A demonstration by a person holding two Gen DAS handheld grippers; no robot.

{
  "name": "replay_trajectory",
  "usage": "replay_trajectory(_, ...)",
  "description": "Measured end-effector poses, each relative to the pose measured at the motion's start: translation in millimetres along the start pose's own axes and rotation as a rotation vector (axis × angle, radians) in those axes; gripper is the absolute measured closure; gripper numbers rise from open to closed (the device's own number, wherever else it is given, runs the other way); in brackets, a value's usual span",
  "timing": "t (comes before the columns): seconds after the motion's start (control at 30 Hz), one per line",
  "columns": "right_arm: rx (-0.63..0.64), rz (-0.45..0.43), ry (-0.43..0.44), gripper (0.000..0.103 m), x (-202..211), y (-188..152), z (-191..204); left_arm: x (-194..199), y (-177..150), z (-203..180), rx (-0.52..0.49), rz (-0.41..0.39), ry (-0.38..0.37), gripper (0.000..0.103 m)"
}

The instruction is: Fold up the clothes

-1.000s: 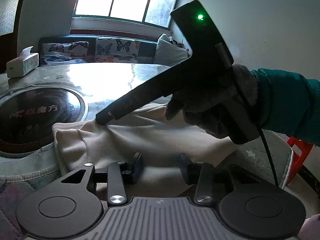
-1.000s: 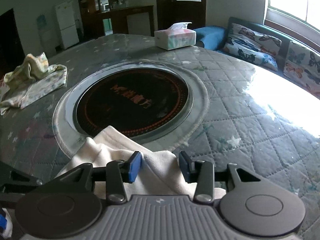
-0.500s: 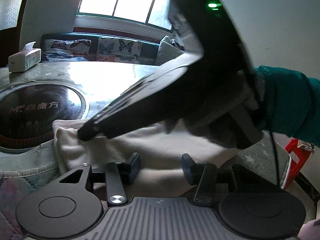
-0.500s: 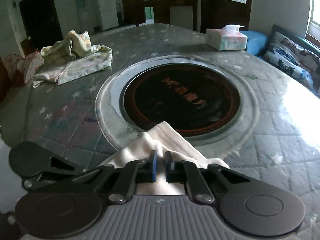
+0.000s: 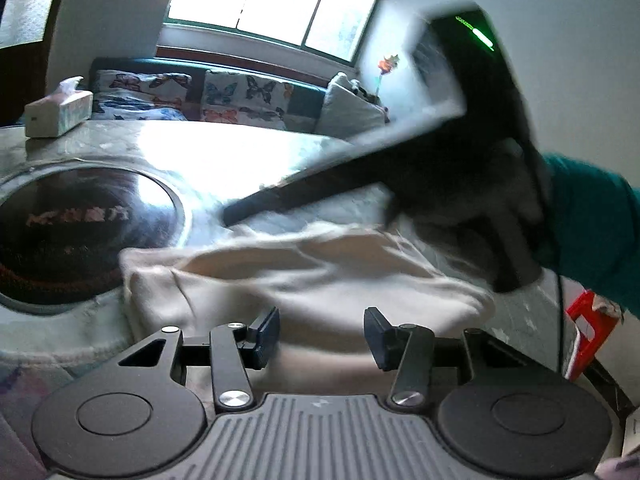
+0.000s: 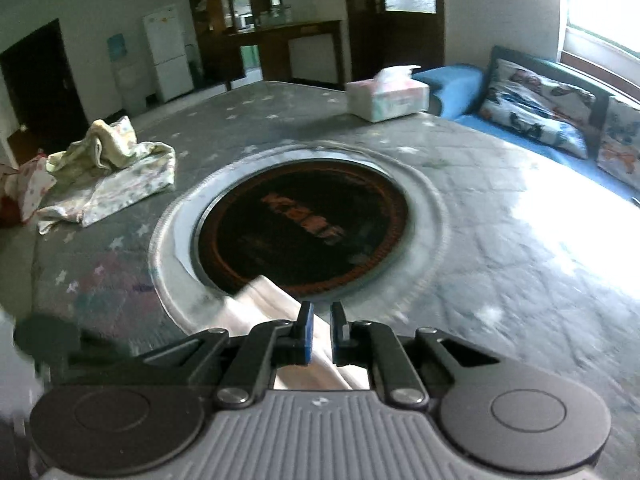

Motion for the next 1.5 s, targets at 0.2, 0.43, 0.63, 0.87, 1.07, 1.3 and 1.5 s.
replay_trajectory(0.2,-0.030,-0.005,-0.051,0.093,26,-25,-19,-9,11,21,0.054,0.007,0.051,0.054)
replay_trajectory(0.43,-0.090,-0.016,-0.118,0.093,47,-60,-42,-13,5,42,0.108,0.033,0.103,0.057)
replay_trajectory(0.63,-0.153,-0.058,-0.149,0.093,68,-78,-56,-17,8,41,0.089,0.041,0.127,0.057)
replay_trajectory(0.87,-0.218,-0.125,-0.182,0.086,84,-74,-78,-16,8,39,0.069,0.048,0.138,0.056)
replay_trajectory(1.07,-0.218,-0.135,-0.193,0.064,85,-69,-94,-19,9,33,0.044,0.054,0.151,0.053)
replay_trajectory(1.3,-0.233,-0.115,-0.167,0.064,76,-76,-102,-22,23,31,-0.024,0.059,0.158,0.052)
replay_trajectory(1.5,-0.179,-0.103,-0.123,0.064,69,-65,-95,-50,37,34,-0.116,0.115,0.169,0.051)
Point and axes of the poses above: each gripper's, at about its wrist camera, not at the fingertips, and x roughly against the way its jaws point, z to its left, y to its top, the point moved 3 cm from there along -x, roughly the way its jaws point, and after that the axes turned 12 degrees about -x, right-handed, at the moved point
